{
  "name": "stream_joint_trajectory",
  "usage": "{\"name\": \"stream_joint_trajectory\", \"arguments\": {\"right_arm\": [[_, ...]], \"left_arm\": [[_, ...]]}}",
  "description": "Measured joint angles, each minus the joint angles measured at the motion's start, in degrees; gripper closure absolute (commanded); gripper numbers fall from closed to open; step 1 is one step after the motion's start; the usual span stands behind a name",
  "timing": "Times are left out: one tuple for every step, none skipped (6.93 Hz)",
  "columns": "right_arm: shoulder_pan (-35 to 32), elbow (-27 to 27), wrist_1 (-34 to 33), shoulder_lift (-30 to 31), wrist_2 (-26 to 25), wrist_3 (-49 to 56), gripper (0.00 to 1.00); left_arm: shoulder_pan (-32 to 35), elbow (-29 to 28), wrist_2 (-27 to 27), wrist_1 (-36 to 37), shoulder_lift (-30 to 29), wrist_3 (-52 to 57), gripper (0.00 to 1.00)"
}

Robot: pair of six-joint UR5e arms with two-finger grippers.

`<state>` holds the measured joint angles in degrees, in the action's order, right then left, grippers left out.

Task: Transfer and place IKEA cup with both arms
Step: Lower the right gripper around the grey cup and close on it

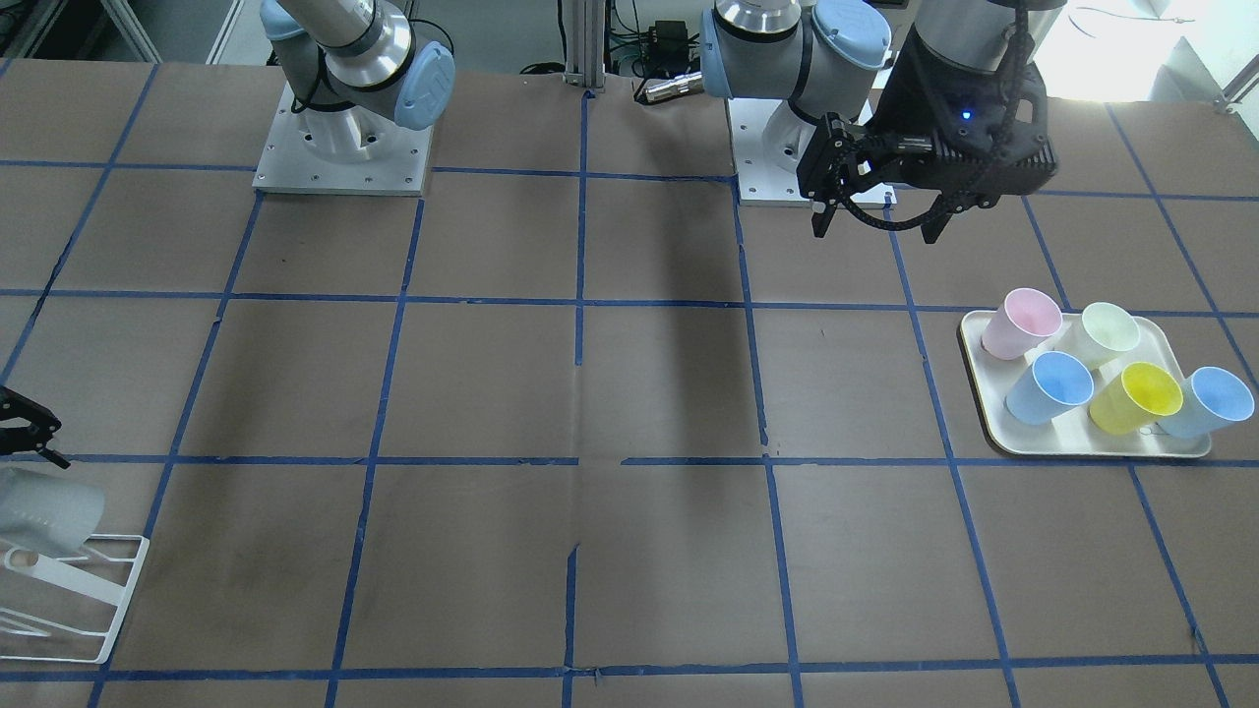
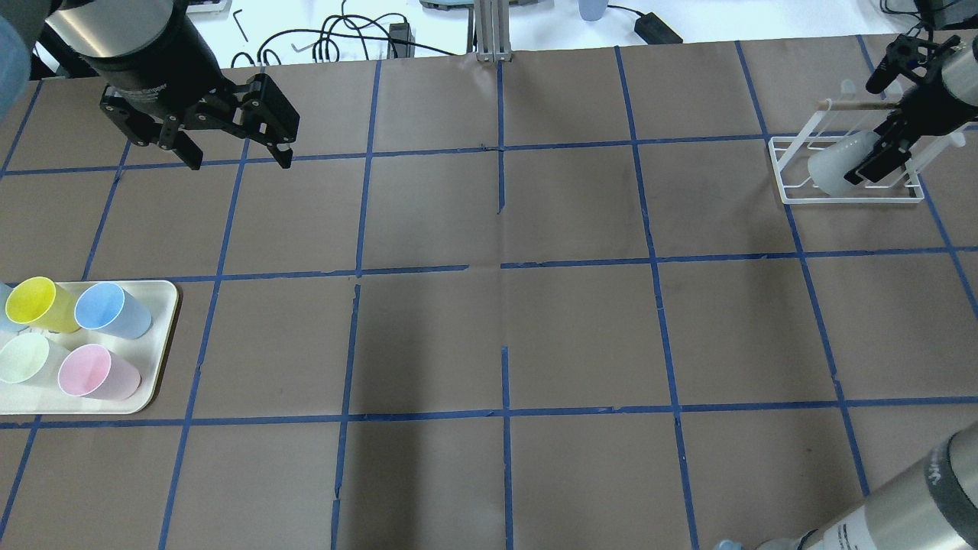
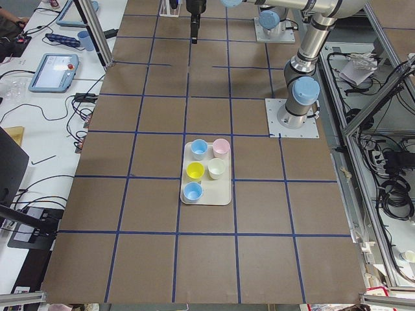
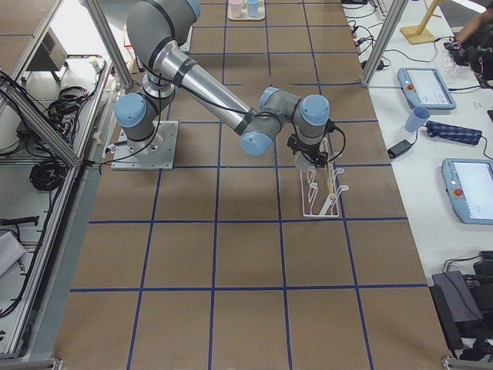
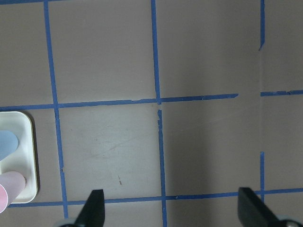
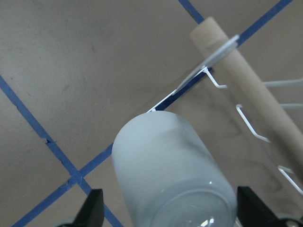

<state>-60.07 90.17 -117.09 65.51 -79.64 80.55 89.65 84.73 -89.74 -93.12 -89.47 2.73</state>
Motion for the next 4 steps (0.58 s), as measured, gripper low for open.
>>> {"name": "stream_joint_trajectory", "arguments": {"right_arm": [[0.0,0.0,0.0,0.0,0.6,0.0,0.19],[0.0,0.0,0.1,0.0,0.8,0.0,0.29],[0.0,0.0,0.2,0.0,0.9,0.0,0.39],[0.0,0.0,0.3,0.0,0.9,0.0,0.44]], "left_arm": [[0.0,0.0,0.0,0.0,0.0,0.0,0.0],[0.0,0.0,-0.1,0.0,0.0,0.0,0.0],[0.0,0.0,-0.1,0.0,0.0,0.0,0.0],[0.0,0.0,-0.1,0.0,0.0,0.0,0.0]]}}
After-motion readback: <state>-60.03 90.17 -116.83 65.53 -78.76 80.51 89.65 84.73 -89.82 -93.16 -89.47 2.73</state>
